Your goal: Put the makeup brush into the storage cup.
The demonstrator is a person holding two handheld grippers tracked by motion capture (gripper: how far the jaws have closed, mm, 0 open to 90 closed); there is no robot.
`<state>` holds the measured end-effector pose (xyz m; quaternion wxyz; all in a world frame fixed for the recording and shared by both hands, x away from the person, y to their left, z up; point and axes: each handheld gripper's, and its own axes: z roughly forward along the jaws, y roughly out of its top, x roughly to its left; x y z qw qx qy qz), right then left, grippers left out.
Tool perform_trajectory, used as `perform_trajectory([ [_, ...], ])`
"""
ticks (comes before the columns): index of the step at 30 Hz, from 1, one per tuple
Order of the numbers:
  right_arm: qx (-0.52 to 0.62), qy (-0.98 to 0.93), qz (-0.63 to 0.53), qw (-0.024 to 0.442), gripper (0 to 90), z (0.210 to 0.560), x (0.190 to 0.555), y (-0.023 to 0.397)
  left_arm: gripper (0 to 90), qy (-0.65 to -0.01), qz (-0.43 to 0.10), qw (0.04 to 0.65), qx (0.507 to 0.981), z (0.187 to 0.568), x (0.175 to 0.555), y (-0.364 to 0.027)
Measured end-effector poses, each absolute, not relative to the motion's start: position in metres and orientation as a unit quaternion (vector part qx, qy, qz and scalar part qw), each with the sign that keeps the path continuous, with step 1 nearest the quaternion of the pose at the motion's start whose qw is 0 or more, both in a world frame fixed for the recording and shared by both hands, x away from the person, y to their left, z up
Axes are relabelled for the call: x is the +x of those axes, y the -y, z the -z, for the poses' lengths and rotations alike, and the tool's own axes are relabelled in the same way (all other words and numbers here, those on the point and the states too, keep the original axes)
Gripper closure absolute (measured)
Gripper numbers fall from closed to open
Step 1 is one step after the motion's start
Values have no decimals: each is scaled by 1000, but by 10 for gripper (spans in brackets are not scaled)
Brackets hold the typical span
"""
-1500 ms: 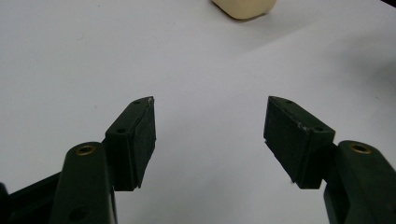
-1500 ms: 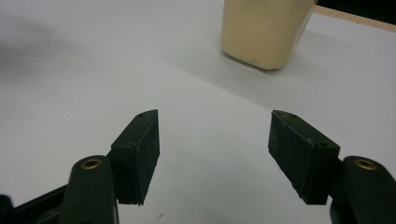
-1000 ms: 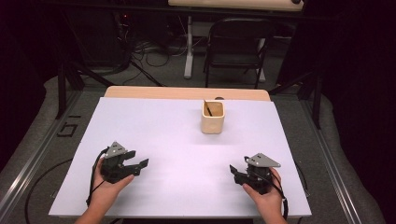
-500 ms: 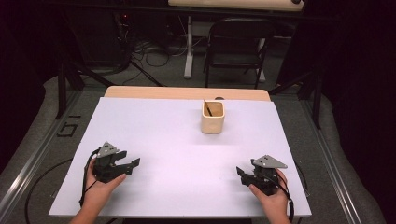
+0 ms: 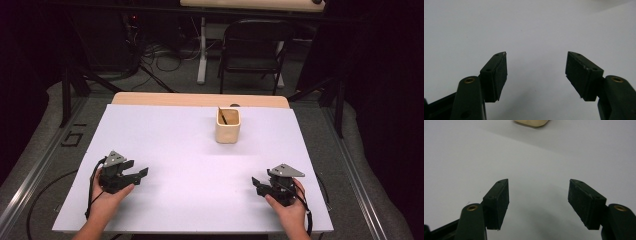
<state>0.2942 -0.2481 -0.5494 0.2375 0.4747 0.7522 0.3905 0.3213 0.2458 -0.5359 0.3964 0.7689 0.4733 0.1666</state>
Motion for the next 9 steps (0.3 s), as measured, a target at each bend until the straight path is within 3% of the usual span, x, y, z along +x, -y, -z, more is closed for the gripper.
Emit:
perform_trajectory([
  [9, 492, -742, -379, 254, 317, 550, 300, 262, 318, -491, -163, 391, 761, 537, 323, -256],
])
